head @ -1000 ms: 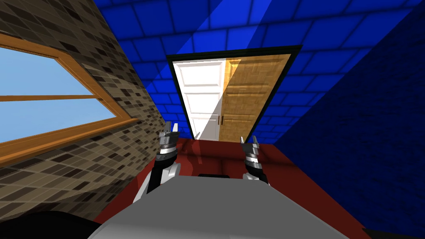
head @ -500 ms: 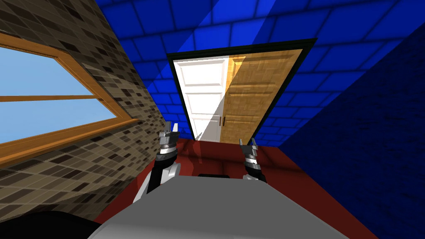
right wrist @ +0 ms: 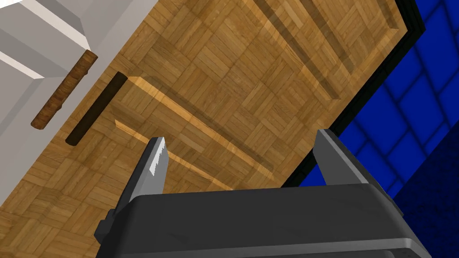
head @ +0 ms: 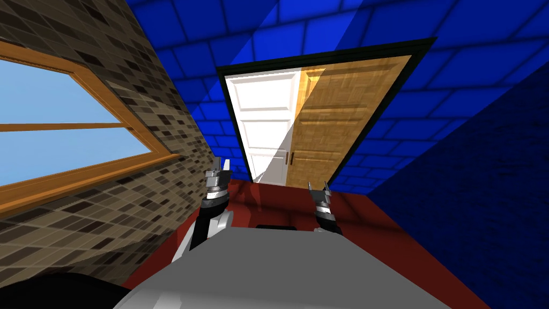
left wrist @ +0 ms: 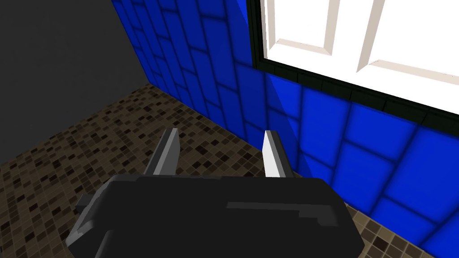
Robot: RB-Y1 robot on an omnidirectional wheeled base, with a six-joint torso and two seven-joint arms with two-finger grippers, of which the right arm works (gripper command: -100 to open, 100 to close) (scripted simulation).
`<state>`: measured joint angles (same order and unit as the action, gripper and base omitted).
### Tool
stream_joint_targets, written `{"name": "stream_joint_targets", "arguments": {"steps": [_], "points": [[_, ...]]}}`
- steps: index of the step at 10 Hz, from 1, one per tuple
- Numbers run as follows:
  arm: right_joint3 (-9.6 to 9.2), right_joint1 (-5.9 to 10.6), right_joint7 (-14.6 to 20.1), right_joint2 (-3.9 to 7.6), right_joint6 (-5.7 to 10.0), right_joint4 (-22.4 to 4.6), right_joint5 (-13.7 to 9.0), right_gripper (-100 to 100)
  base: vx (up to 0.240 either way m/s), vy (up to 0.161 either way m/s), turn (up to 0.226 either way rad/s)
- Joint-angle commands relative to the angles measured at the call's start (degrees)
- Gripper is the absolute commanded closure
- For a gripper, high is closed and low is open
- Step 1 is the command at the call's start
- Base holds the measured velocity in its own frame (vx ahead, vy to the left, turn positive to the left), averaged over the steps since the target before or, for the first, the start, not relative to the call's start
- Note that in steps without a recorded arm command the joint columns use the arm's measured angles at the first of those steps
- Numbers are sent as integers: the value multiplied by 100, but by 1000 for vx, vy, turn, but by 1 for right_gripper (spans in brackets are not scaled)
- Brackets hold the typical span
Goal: Pull the door open
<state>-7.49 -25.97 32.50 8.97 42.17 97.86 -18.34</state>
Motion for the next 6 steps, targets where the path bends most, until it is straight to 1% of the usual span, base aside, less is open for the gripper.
{"name": "stream_joint_targets", "arguments": {"steps": [1,6], "points": [[-22,21,246,64,39,-174,-102,-100,97,19,48],[-100,130,932,228,154,-746,-398,-100,105,15,56]]}}
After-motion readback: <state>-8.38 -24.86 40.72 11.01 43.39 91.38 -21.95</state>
